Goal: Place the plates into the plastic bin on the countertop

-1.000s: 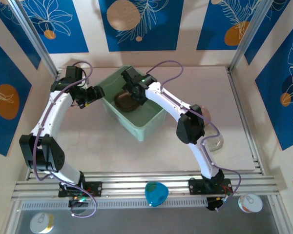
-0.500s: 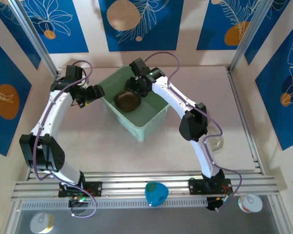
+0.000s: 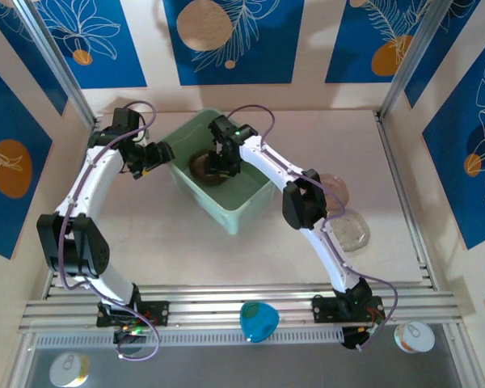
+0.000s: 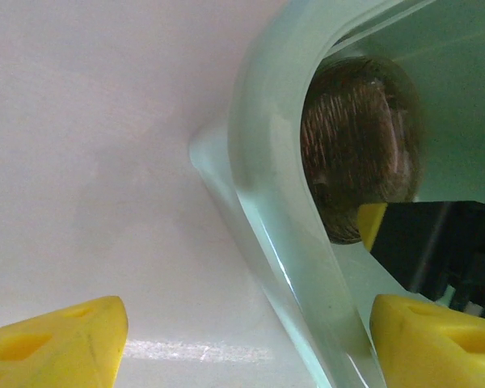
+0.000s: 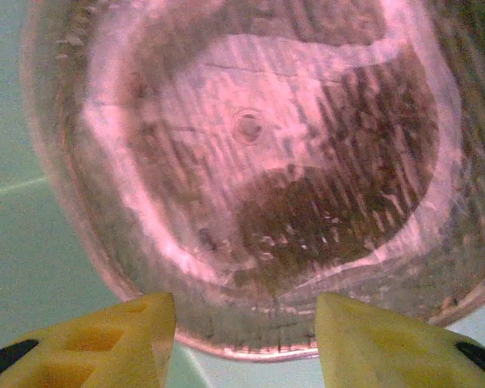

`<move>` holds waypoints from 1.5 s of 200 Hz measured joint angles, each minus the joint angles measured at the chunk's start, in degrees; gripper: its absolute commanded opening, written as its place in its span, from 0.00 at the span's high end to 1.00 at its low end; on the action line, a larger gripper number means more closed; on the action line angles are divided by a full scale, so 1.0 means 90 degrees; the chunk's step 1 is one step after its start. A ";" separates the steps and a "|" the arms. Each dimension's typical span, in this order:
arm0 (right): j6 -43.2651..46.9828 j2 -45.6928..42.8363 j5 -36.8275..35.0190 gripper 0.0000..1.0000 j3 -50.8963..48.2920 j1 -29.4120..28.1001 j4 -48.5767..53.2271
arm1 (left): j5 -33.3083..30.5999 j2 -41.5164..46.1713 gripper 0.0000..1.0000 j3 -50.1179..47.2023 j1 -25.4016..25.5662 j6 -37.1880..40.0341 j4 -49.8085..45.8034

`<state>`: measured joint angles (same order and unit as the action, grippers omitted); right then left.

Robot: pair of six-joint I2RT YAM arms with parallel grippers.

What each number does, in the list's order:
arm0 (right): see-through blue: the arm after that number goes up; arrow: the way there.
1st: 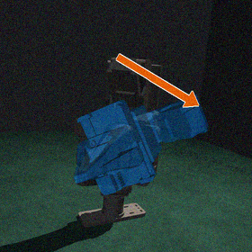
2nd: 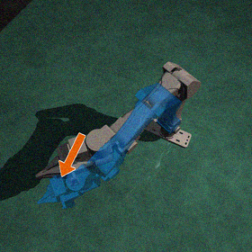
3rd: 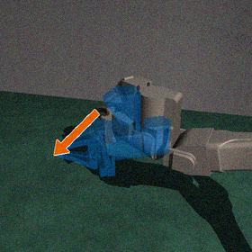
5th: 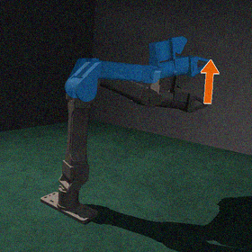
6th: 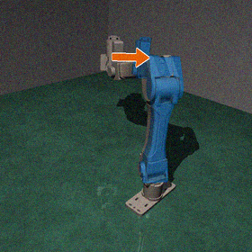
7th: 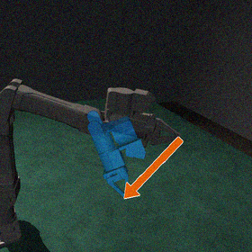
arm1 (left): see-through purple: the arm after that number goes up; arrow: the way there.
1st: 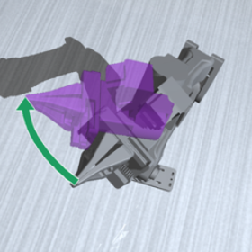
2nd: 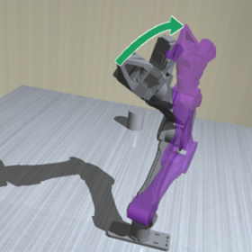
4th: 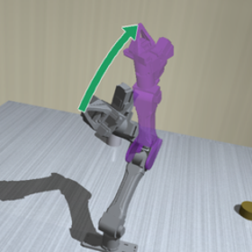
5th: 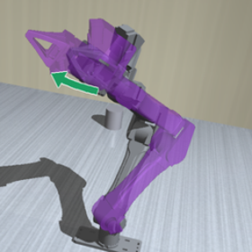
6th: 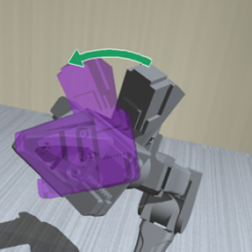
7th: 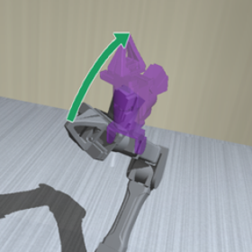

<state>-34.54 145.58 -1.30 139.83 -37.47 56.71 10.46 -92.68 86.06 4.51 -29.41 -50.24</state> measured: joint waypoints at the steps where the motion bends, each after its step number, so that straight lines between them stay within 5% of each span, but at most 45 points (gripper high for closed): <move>1: 0.0000 0.0010 0.0002 0.50 0.0010 0.0000 0.0000 | 0.0000 -0.0005 0.21 0.0000 0.0000 0.0000 0.0000; 110: 0.0216 0.0223 -0.0474 0.48 0.0464 0.0119 0.0063 | -0.0022 -0.0131 0.22 0.0112 0.0000 -0.0005 -0.0024; 224: 0.0158 -0.1511 0.0245 0.43 0.0420 0.0437 -0.0410 | -0.0019 -0.0148 0.22 0.0124 0.0000 -0.0027 0.0027; 300: 0.0160 -0.4617 0.0369 0.45 -0.2608 0.1241 -0.0469 | 0.0015 0.0719 0.21 -0.0595 0.0000 -0.0228 0.0491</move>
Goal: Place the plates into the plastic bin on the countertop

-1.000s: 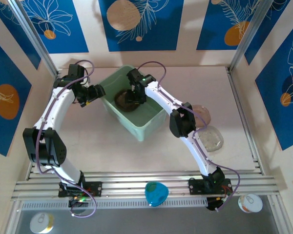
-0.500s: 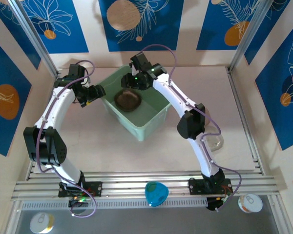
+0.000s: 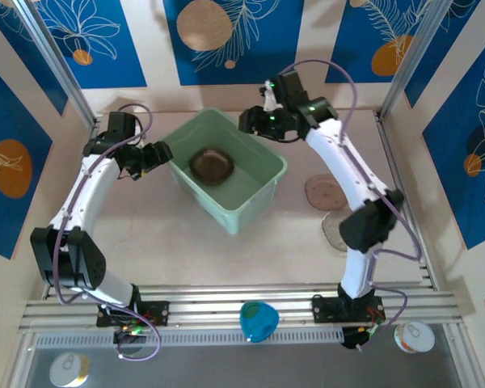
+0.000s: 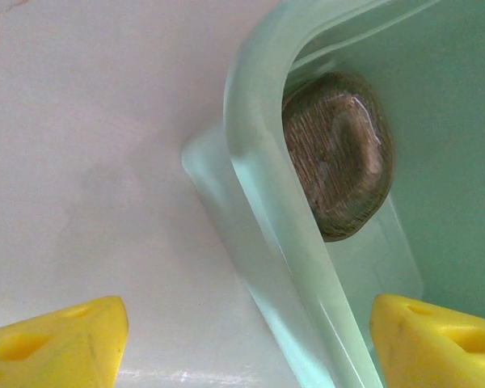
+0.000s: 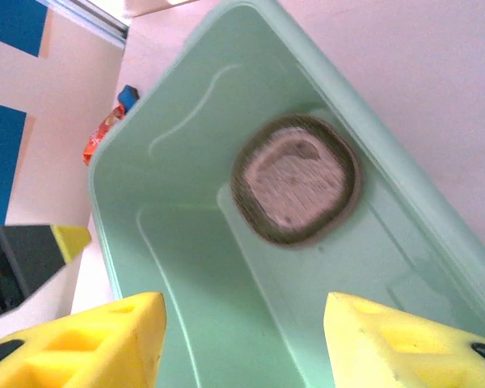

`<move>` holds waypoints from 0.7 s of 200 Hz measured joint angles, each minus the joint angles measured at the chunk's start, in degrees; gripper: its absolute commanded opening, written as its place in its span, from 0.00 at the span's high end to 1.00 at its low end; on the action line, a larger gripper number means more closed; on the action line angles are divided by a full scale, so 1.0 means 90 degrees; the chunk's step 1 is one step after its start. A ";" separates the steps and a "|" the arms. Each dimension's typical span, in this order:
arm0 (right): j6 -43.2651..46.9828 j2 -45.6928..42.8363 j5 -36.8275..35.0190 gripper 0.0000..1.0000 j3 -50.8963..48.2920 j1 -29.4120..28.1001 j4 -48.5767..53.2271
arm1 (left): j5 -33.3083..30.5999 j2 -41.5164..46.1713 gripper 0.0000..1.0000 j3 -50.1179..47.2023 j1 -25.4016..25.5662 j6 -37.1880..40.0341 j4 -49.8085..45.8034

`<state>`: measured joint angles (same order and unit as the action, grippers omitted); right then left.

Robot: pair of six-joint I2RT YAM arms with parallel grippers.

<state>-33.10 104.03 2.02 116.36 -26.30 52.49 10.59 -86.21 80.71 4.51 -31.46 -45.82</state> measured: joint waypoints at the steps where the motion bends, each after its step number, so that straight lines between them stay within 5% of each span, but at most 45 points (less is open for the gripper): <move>1: 0.0000 -0.0036 -0.0002 0.45 -0.0036 0.0012 0.0000 | 0.0000 0.0022 0.21 -0.0017 0.0000 -0.0010 0.0010; 32: -0.0051 -0.1464 -0.0015 0.45 -0.1792 0.0695 0.0058 | 0.0036 0.0393 0.21 -0.0437 0.0034 -0.0121 0.0231; 74: -0.0002 -0.2786 0.0022 0.46 -0.4226 0.2543 0.0124 | 0.0041 0.0665 0.21 -0.0716 0.0185 -0.0257 0.0381; 102: 0.0340 -0.2815 -0.0015 0.44 -0.5017 0.3621 0.0107 | 0.0041 0.0772 0.21 -0.0729 0.0287 -0.0304 0.0398; 140: 0.1010 -0.1936 -0.0141 0.44 -0.5005 0.4279 -0.0078 | 0.0039 0.0811 0.21 -0.0731 0.0381 -0.0350 0.0442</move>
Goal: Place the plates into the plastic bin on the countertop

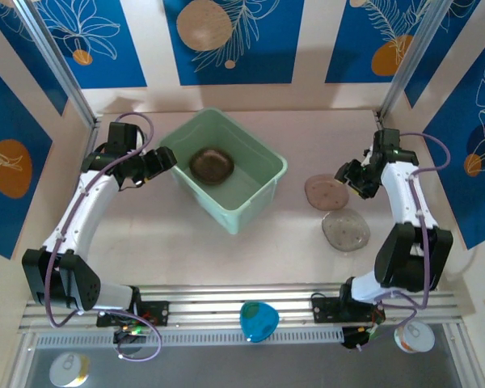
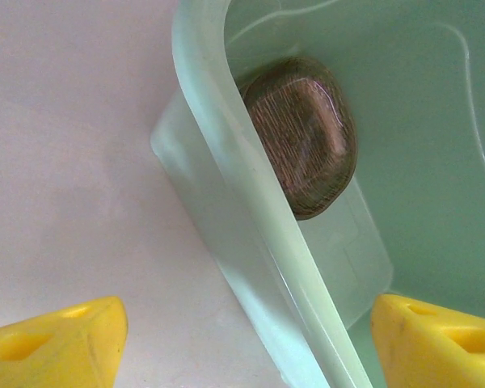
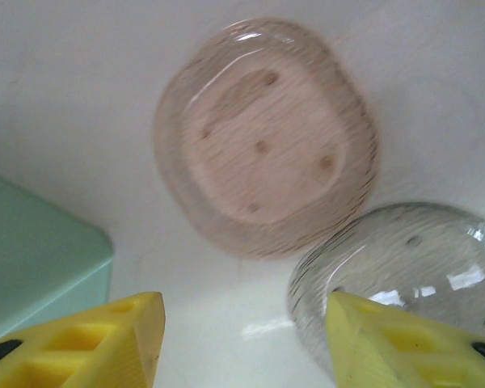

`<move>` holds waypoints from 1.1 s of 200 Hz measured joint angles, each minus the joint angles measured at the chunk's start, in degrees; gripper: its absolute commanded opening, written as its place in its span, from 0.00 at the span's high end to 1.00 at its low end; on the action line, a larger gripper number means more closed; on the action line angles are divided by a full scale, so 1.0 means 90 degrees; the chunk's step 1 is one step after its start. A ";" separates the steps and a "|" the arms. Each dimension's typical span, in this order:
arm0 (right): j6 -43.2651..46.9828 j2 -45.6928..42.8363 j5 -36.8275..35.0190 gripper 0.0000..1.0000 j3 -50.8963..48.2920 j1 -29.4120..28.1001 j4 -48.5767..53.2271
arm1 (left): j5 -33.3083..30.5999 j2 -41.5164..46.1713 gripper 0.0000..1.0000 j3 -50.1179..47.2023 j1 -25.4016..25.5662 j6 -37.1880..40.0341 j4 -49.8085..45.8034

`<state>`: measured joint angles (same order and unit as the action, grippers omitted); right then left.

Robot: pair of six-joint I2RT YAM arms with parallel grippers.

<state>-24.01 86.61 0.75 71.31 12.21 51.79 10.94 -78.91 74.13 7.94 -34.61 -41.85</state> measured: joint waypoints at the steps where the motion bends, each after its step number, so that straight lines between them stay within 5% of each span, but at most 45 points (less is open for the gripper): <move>1: 0.0015 0.0027 -0.0007 0.43 0.0002 0.0012 -0.0005 | 0.0000 0.0000 0.21 0.0000 0.0002 0.0000 0.0002; 84: 0.0998 0.2288 -0.0505 0.42 0.1076 0.0449 -0.0267 | -0.0032 0.0000 0.21 0.0002 0.0199 -0.0119 0.0080; 181: 0.1396 0.2880 -0.0566 0.43 0.1158 0.0226 -0.0471 | -0.0104 -0.0073 0.21 0.0007 0.0233 -0.0119 0.0080; 220: 0.1406 0.3036 -0.0583 0.53 0.1161 0.0109 -0.0527 | -0.0102 -0.0126 0.21 0.0007 0.0233 -0.0119 0.0083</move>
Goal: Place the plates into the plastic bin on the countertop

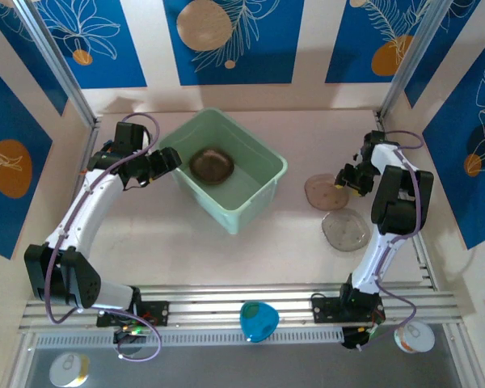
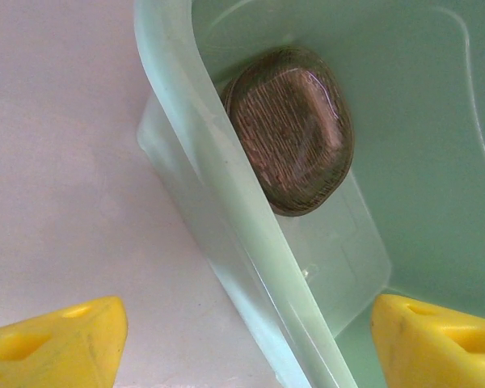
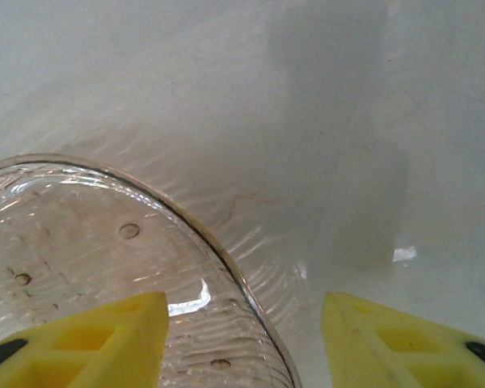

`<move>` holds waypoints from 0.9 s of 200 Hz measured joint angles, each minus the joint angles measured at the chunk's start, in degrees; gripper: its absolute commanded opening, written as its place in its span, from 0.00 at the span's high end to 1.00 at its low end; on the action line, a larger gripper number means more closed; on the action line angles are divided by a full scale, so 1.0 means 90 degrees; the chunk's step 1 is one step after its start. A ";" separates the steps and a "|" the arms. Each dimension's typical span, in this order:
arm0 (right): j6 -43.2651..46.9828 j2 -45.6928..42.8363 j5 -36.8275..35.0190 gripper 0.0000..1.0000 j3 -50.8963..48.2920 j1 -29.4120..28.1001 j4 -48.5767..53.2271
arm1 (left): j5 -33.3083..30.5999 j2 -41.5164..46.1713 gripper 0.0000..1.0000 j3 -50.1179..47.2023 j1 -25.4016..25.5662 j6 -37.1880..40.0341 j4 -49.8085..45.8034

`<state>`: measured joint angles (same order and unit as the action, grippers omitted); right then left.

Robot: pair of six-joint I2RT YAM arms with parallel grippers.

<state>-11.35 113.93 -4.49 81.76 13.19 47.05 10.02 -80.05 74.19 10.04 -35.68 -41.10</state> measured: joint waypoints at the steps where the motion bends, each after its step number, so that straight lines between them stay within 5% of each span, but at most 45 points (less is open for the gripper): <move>1: -0.0005 0.0002 -0.0002 0.53 0.0000 -0.0002 0.0000 | 0.0000 0.0000 0.21 0.0000 0.0000 0.0000 0.0000; 85: -0.0039 0.0182 -0.0024 0.76 -0.0019 -0.0158 -0.0044 | 0.0000 0.0000 0.21 0.0000 0.0000 0.0000 0.0000; 180: -0.0488 -0.0104 0.0148 0.85 -0.0313 -0.0321 -0.0194 | 0.0002 0.0007 0.21 -0.0002 0.0000 0.0000 0.0049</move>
<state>-15.75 112.99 -3.16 78.94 10.31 45.30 10.04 -79.99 74.17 10.04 -35.68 -40.66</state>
